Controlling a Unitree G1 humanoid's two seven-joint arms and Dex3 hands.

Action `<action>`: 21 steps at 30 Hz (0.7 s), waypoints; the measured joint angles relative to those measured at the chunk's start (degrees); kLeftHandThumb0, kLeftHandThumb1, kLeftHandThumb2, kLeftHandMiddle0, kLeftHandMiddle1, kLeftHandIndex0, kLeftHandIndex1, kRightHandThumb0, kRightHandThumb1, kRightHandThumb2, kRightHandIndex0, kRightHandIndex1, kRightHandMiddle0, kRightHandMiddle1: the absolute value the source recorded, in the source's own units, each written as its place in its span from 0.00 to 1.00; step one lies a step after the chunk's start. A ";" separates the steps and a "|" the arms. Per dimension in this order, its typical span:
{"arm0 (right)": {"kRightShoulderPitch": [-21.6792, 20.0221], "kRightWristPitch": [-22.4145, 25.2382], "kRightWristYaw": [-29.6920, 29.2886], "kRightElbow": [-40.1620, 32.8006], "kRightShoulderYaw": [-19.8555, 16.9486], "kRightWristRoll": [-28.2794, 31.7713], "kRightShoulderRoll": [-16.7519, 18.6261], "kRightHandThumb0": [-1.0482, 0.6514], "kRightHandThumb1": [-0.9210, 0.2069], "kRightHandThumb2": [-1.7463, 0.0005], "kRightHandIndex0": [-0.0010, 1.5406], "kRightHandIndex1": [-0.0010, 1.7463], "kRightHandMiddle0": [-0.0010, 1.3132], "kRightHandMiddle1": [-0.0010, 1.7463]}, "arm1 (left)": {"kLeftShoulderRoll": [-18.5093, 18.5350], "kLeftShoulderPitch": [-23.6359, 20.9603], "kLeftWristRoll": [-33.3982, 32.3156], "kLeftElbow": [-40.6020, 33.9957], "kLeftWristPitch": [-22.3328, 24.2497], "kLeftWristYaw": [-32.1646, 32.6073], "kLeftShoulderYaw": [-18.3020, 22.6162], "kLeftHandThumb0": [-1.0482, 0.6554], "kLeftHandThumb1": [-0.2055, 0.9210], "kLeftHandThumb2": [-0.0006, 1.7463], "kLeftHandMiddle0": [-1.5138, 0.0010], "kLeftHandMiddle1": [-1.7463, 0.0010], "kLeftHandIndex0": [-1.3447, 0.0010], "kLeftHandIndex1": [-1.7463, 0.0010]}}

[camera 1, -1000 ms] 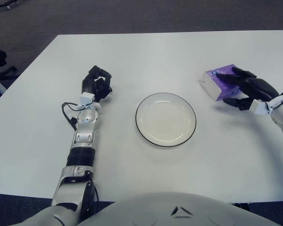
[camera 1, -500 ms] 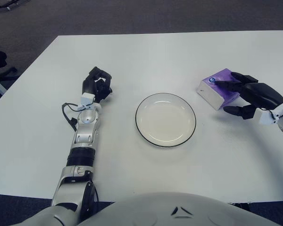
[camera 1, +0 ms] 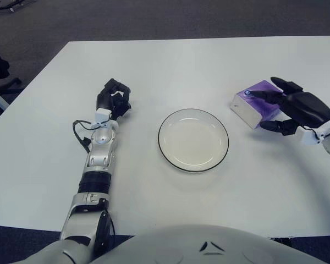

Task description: Put the tissue paper into the plate.

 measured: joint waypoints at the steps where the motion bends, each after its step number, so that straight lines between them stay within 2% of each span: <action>1: -0.39 -0.18 -0.42 0.08 0.00 -0.46 0.03 0.12 0.00 0.62 0.20 0.00 0.29 0.00 | 0.00 -0.01 0.01 0.00 0.00 0.00 0.00 0.40 1.00 0.29 0.42 0.00 0.54 0.00; 5: -1.88 -1.45 -1.74 0.45 0.04 -1.55 0.02 0.11 0.00 0.63 0.13 0.00 0.23 0.00 | 0.00 -0.04 0.03 0.00 -0.01 0.01 -0.01 0.40 1.00 0.29 0.42 0.00 0.54 0.00; 14: -4.65 -6.77 -2.57 3.76 1.03 -3.44 -1.52 0.07 0.00 0.63 0.06 0.00 0.17 0.00 | 0.00 -0.05 0.07 -0.03 -0.01 0.02 -0.06 0.40 1.00 0.29 0.42 0.00 0.54 0.00; 21: -10.71 -9.83 5.78 8.93 5.01 -1.49 -5.09 0.05 0.00 0.64 0.03 0.00 0.12 0.00 | 0.00 -0.04 0.12 -0.13 -0.02 0.29 -0.24 0.40 1.00 0.29 0.42 0.00 0.54 0.00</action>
